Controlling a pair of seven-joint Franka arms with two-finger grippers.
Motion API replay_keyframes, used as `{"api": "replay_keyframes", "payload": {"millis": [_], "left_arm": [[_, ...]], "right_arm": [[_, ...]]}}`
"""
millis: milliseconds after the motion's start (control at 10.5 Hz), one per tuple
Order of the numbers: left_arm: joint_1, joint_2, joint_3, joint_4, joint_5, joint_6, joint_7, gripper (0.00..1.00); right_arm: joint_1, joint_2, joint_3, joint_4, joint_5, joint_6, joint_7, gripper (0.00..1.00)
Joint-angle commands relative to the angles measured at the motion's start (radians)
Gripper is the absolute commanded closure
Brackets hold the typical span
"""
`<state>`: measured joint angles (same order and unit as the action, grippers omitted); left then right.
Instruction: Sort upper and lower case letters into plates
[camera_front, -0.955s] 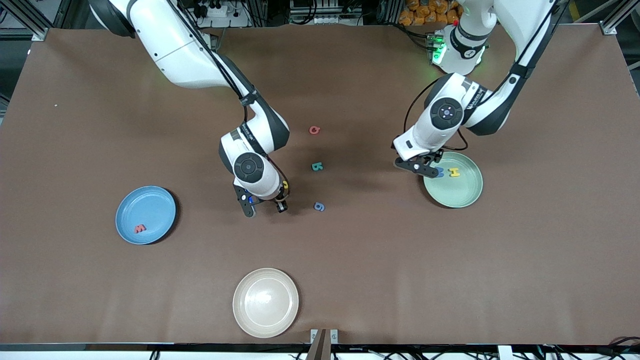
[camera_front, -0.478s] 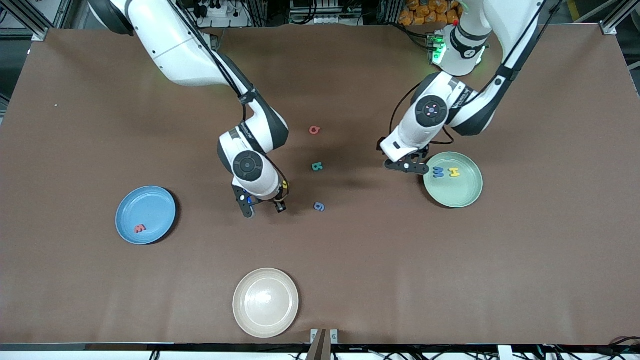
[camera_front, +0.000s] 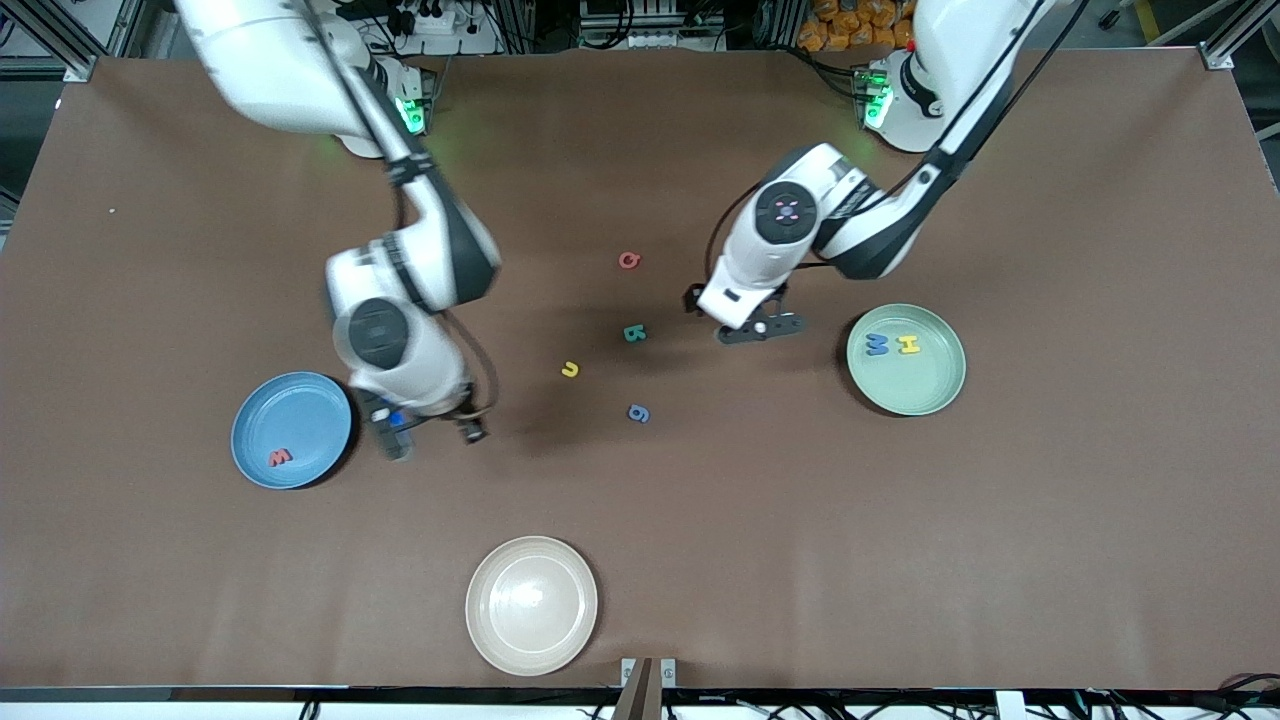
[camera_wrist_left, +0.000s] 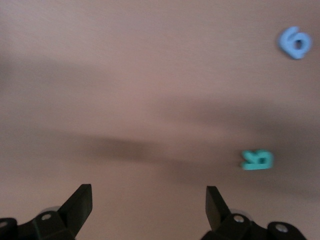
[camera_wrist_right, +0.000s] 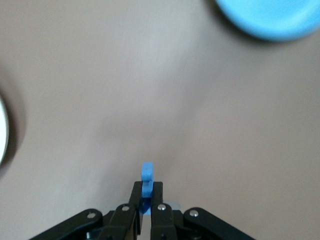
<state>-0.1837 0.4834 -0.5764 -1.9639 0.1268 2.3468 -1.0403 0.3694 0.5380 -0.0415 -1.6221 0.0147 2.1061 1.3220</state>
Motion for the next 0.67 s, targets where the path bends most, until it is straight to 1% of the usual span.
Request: {"api": "replay_keyframes", "payload": {"millis": [0,96,191,287,382,573], "left_arm": [[-0.118,0.159,0.080,0.182,0.043,-0.011,-0.169,0.00],[-0.190,0.197,0.136,0.242,0.059,-0.011,-0.225,0.00],[-0.257,0.237,0.204,0.297,0.059,-0.011,-0.239,0.00],[-0.320,0.263,0.263,0.333,0.056,-0.011,-0.241,0.00],[-0.370,0.279,0.303,0.351,0.053,-0.009,-0.242,0.00],[-0.390,0.288,0.317,0.362,0.053,-0.009,-0.282,0.00]], "right_arm": [[-0.166,-0.017,0.015,-0.036,-0.012,-0.023,-0.244,1.00],[-0.218,-0.007,0.015,-0.044,-0.012,-0.031,-0.361,1.00],[-0.265,-0.007,0.014,-0.070,-0.013,-0.029,-0.460,1.00],[-0.294,-0.007,0.014,-0.085,-0.015,-0.026,-0.545,1.00],[-0.326,-0.006,0.014,-0.103,-0.016,-0.014,-0.616,1.00],[-0.346,-0.006,0.014,-0.121,-0.021,-0.001,-0.684,1.00]]}}
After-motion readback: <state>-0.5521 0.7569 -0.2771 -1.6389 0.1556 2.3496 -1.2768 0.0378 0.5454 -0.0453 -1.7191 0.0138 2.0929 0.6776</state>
